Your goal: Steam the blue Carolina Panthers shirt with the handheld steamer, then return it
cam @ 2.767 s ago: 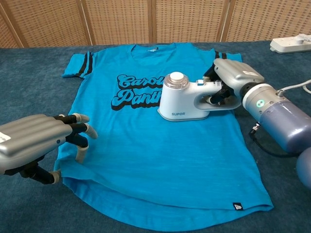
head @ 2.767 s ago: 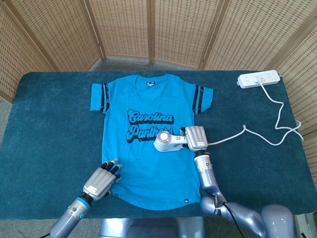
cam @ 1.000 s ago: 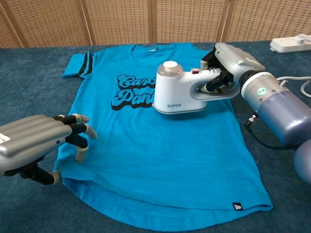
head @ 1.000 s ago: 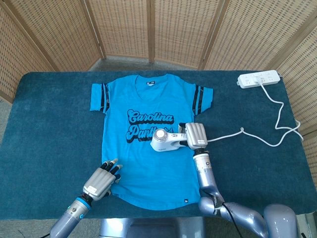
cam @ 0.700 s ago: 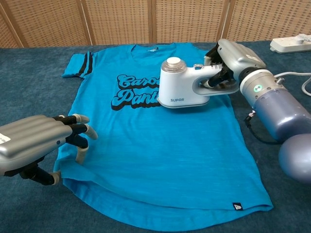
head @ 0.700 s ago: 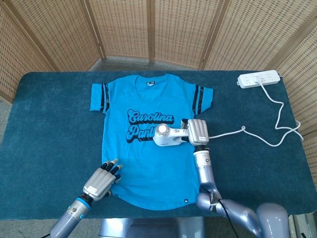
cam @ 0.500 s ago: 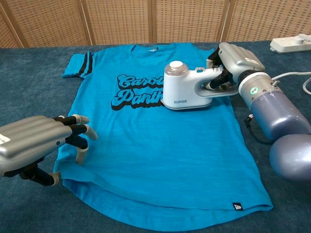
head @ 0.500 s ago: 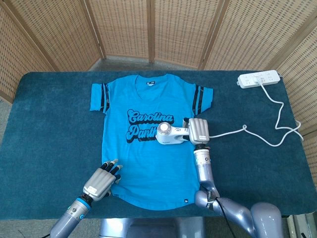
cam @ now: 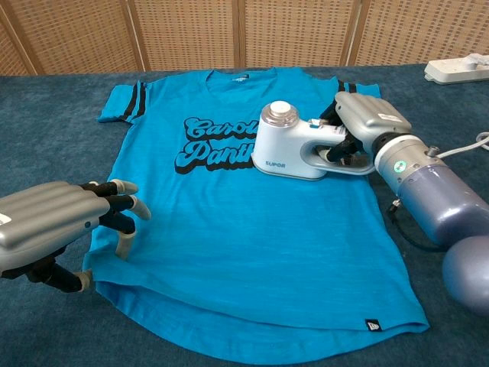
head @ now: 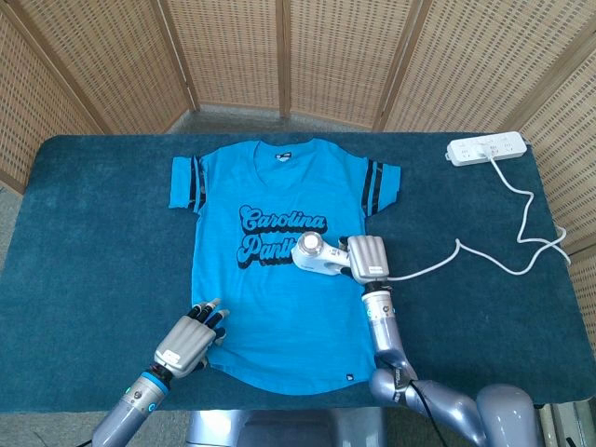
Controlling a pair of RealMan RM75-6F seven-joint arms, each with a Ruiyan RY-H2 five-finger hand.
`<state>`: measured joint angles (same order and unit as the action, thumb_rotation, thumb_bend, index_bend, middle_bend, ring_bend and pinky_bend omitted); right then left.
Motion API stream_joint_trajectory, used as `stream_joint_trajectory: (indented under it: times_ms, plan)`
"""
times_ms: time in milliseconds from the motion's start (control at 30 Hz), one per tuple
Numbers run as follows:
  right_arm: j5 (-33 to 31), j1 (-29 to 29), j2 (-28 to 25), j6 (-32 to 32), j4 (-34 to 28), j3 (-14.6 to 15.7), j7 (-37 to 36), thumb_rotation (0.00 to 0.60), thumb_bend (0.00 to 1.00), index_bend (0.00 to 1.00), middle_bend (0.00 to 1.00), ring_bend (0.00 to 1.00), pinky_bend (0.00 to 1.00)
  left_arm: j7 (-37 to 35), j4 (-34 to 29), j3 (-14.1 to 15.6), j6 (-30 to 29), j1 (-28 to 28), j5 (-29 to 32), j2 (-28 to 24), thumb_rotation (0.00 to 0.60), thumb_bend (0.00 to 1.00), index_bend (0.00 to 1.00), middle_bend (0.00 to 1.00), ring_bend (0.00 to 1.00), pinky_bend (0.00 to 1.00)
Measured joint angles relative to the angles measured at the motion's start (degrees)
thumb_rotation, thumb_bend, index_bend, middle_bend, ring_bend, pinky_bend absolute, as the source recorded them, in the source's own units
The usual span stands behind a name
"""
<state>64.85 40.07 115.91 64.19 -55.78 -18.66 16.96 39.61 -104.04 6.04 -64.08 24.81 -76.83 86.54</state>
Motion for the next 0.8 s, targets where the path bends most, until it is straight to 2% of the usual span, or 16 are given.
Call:
stream_joint_trajectory:
  times_ms: [800]
  plan:
    - [6.2,-7.9,-6.3,4.3,-15.4,9.5,2.6,0.600,0.34,0.69,0.69,0.70,0.62,-0.2,0.3,0.3,0.3,-0.2,-0.7,0.1,0.512,0.45,0.52,0.19,0.03,0.14]
